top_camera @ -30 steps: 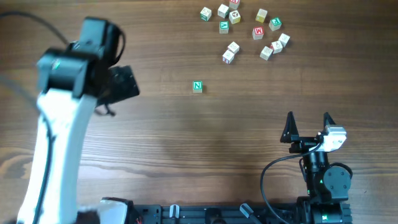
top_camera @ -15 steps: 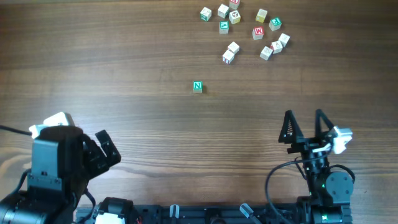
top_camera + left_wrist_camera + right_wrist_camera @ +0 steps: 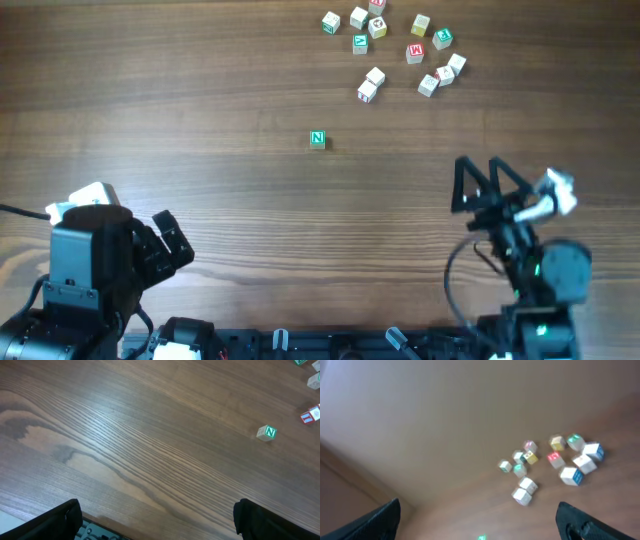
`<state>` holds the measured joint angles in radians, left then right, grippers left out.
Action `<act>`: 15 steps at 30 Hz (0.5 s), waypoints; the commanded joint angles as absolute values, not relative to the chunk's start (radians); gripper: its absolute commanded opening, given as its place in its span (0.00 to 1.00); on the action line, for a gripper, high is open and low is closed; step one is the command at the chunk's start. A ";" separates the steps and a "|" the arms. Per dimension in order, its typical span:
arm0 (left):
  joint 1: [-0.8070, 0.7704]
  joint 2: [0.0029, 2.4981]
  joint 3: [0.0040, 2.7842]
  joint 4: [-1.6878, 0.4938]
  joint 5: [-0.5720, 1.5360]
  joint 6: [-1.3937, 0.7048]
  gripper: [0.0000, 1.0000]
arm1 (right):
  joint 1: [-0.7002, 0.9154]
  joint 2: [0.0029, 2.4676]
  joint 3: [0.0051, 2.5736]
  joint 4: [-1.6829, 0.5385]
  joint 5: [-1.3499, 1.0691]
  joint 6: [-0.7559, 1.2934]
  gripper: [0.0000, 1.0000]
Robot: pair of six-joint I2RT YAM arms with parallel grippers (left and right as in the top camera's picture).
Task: Form a circle
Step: 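Reach the right gripper forward into the block cluster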
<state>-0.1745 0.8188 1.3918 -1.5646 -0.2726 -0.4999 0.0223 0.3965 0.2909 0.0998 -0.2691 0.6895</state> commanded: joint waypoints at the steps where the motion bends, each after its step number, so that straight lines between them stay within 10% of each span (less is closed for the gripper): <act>1: -0.169 0.817 1.385 -1.561 -0.289 -0.513 1.00 | 0.019 0.668 0.523 -0.018 -0.288 0.548 0.99; 10: -0.169 0.817 1.385 -1.561 -0.289 -0.513 1.00 | 0.019 1.318 1.228 -0.509 -0.315 0.423 1.00; 15: -0.169 0.817 1.385 -1.561 -0.289 -0.513 1.00 | 0.019 1.438 1.271 -0.374 -0.334 0.451 0.99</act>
<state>-0.1745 0.8188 1.3899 -1.5635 -0.2726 -0.5003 0.0223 1.3884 1.2430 -0.4263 -0.3176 0.4465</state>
